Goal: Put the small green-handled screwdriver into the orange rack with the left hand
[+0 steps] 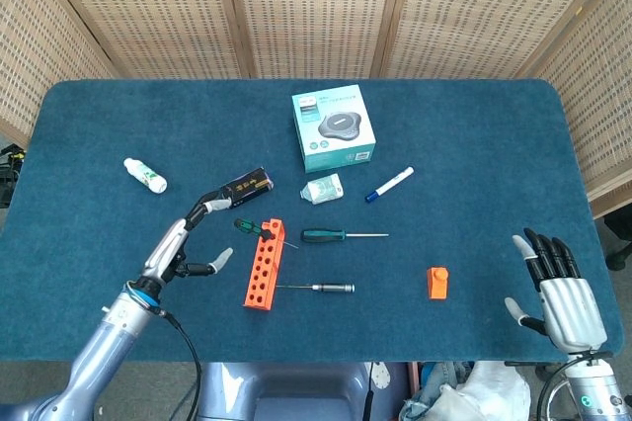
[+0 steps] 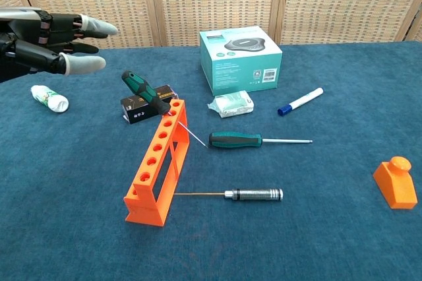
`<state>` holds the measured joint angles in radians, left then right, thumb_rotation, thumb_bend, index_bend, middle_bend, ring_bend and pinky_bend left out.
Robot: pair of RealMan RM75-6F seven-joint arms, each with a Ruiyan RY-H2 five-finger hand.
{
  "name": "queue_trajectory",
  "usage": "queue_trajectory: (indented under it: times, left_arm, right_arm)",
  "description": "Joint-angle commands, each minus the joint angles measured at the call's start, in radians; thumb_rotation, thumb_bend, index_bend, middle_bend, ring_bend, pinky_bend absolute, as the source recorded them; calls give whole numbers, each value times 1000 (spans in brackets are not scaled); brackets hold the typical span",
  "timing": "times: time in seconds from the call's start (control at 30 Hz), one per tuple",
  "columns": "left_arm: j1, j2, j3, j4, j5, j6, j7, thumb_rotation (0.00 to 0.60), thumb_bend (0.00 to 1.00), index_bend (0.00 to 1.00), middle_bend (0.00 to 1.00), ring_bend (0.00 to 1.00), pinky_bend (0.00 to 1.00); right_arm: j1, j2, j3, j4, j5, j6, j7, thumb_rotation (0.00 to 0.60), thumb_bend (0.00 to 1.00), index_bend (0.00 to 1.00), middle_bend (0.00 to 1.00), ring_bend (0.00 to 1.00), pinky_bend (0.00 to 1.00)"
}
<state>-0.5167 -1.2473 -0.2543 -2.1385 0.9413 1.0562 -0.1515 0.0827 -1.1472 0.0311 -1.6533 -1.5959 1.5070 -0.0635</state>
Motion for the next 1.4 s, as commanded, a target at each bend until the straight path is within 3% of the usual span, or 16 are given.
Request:
queue_trajectory:
  times: [0.03, 0.8, 1.4]
  left_arm:
    - [-9, -17, 5, 13, -8, -15, -5, 600, 376, 156, 12, 0, 34]
    - [-61, -129, 10, 38, -24, -33, 20, 600, 378, 156, 11, 0, 34]
    - [-77, -144, 3, 14, -19, -5, 57, 600, 379, 156, 11, 0, 34]
  right_arm:
    - [1, -1, -1, -1, -1, -2, -3, 600, 244, 0, 0, 0, 0]
    - [2, -3, -1, -1, 0, -5, -6, 600, 243, 0, 0, 0, 0]
    - [2, -1, -3, -4, -4, -2, -6, 600, 244, 0, 0, 0, 0]
